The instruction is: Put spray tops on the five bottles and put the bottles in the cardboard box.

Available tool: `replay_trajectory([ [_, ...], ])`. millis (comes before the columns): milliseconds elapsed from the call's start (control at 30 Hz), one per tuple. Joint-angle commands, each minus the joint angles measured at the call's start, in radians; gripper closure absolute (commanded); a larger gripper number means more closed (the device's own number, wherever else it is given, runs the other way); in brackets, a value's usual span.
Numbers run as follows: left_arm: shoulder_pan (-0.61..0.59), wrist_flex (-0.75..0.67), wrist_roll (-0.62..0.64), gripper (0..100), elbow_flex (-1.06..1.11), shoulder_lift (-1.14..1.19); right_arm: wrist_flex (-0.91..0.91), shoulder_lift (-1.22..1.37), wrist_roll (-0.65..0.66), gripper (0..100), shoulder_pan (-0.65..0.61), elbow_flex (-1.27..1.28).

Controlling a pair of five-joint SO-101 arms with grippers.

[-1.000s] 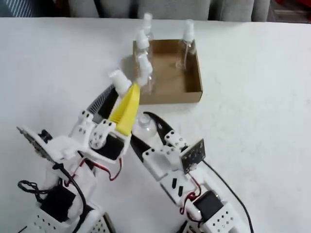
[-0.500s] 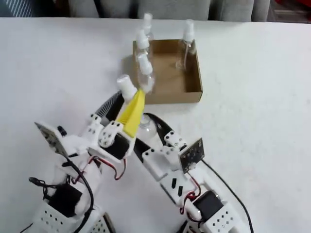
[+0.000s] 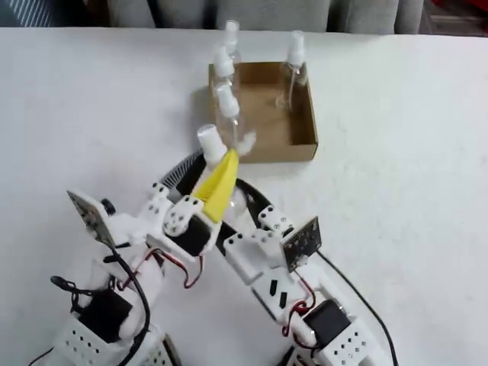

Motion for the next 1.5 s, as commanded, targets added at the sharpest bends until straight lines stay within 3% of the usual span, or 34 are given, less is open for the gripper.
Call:
replay_trajectory([
  [0, 0.010, 0.049, -0.114, 98, -0.009, -0.015, 0.018, -0.018, -0.003, 98.3, -0.010, 0.009],
  [100, 0.015, 0.103, -0.175, 98, -0.029, -0.016, 0.018, -0.013, -0.003, 98.3, -0.008, 0.009],
  [333, 0.015, 0.195, -0.180, 98, -0.054, -0.016, 0.019, -0.018, -0.003, 98.3, -0.008, 0.009],
  [600, 0.016, 0.195, -0.180, 98, -0.054, -0.021, 0.019, -0.016, -0.003, 98.3, -0.008, 0.009],
  [933, 0.051, 0.210, -0.175, 98, 0.064, -0.259, 0.019, -0.013, -0.003, 98.3, -0.008, 0.009],
  [1233, 0.051, 0.238, -0.176, 97, 0.066, -0.260, 0.042, -0.015, -0.002, 98.3, -0.008, 0.009],
  [1467, 0.051, 0.244, -0.170, 78, 0.064, -0.260, 0.042, -0.013, -0.002, 98.3, -0.008, 0.009],
])
